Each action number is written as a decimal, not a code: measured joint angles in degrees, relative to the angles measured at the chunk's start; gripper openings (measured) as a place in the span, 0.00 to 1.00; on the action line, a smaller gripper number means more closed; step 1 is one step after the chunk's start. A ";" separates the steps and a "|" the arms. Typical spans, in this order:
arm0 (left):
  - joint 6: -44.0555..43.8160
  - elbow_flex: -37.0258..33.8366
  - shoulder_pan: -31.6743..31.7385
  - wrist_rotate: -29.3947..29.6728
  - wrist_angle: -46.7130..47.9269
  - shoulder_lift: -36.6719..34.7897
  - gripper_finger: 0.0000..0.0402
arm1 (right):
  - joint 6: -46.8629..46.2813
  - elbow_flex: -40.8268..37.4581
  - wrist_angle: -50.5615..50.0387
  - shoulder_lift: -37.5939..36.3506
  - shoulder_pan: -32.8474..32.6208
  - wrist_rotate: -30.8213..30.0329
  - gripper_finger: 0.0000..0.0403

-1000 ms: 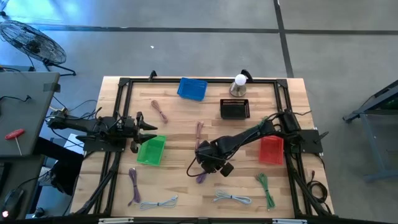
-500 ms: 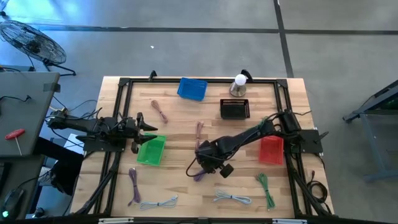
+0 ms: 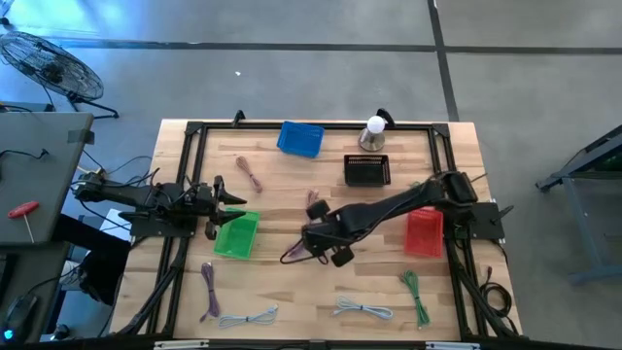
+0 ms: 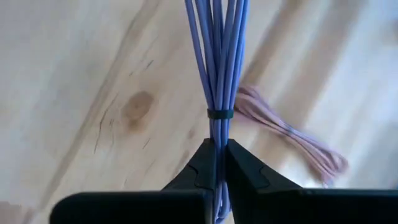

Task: Pick & Place USB Port
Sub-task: Put the right violet charger cable into the black bin

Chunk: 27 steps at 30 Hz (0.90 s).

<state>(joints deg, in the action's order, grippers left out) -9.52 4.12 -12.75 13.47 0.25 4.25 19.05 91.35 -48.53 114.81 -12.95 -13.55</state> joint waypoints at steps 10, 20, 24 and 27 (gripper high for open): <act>0.17 0.00 -0.02 0.00 0.45 0.00 0.40 | -11.24 3.87 -11.19 -14.41 1.19 -17.78 0.04; 0.20 0.00 -0.02 0.02 2.95 0.02 0.40 | -21.80 -1.44 -12.24 -32.31 9.73 -23.66 0.02; 0.21 0.00 -0.01 0.04 2.94 0.00 0.40 | -22.25 -7.10 -11.77 -36.34 15.05 -21.29 0.02; 0.22 0.00 0.00 0.08 2.93 0.00 0.40 | -23.00 -12.71 -10.33 -38.28 18.37 -18.01 0.02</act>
<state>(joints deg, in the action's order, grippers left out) -9.30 4.12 -12.75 13.56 3.18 4.25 -3.95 78.64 -58.86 76.53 5.42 -31.55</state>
